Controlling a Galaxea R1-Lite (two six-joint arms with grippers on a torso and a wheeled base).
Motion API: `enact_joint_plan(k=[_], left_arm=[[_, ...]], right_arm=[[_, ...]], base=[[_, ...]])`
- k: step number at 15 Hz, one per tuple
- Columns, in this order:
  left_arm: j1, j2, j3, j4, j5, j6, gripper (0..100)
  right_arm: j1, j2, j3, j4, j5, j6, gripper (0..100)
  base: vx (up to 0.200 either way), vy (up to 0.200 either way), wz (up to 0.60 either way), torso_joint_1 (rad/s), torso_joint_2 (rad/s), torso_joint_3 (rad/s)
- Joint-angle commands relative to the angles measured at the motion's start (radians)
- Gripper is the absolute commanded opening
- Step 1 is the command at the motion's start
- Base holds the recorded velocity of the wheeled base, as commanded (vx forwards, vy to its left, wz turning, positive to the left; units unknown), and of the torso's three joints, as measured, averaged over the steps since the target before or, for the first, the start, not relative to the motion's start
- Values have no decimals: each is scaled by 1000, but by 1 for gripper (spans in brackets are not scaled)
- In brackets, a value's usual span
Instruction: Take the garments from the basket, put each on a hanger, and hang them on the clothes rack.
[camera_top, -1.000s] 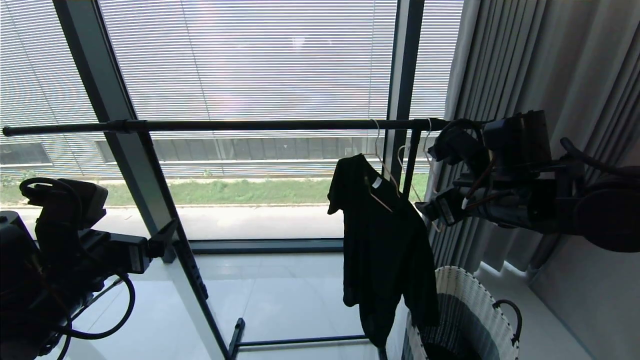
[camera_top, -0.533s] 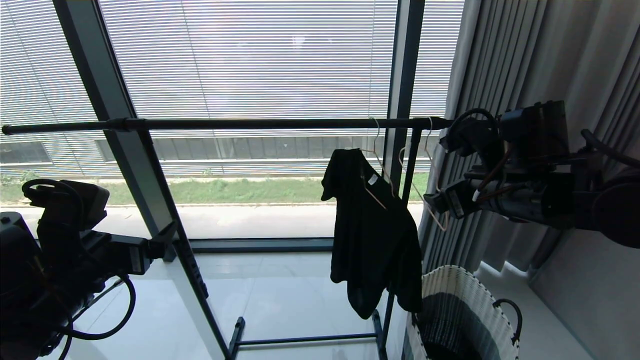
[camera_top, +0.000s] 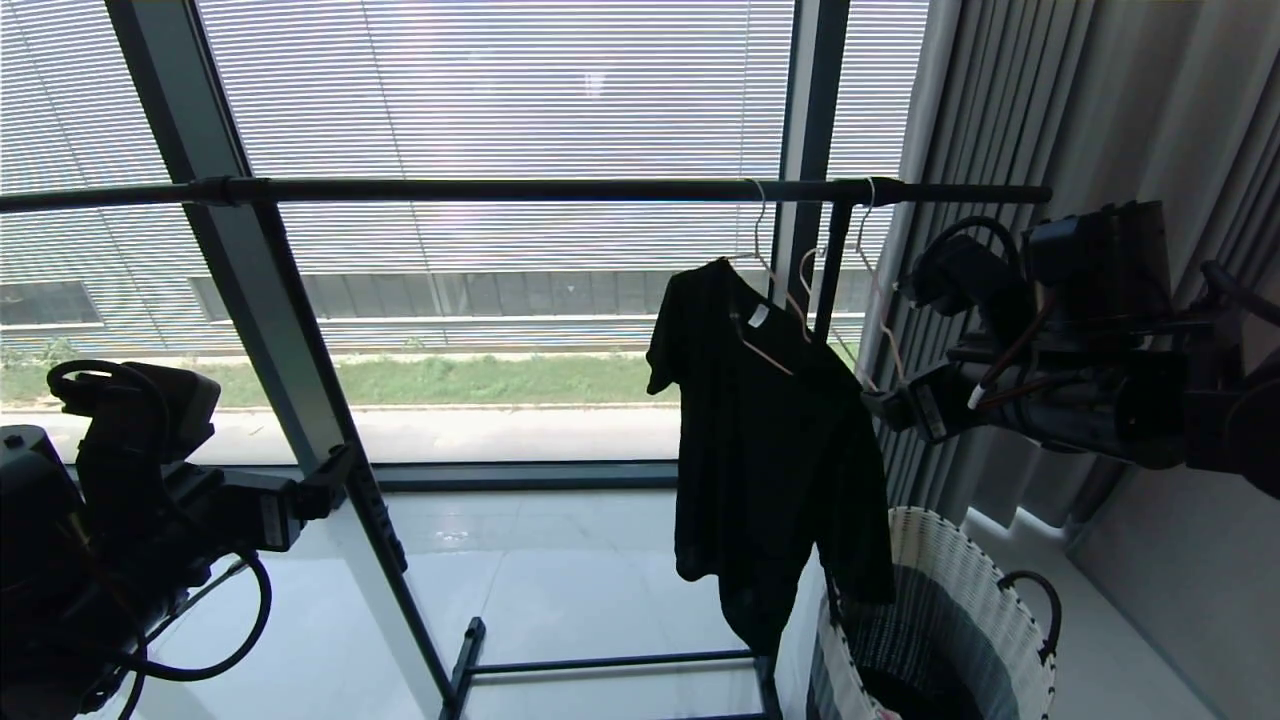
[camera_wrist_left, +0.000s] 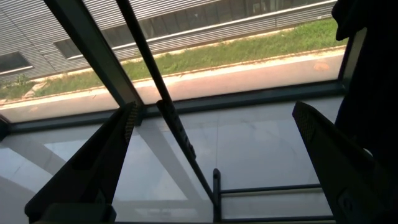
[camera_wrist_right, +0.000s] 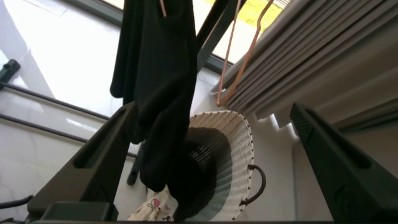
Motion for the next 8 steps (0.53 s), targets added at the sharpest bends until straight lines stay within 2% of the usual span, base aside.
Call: enact_joint_plan(k=[1, 8], left_arm=[[6, -1, 1, 0, 1, 0, 100], [10, -13, 3, -2, 1, 0, 100]], right_arm=[[-4, -7, 1, 0, 0, -2, 100], [-4, -30, 52, 0, -1, -5, 100]], base=[[0, 0, 0, -237, 530, 295], [0, 0, 0, -212, 500, 283]])
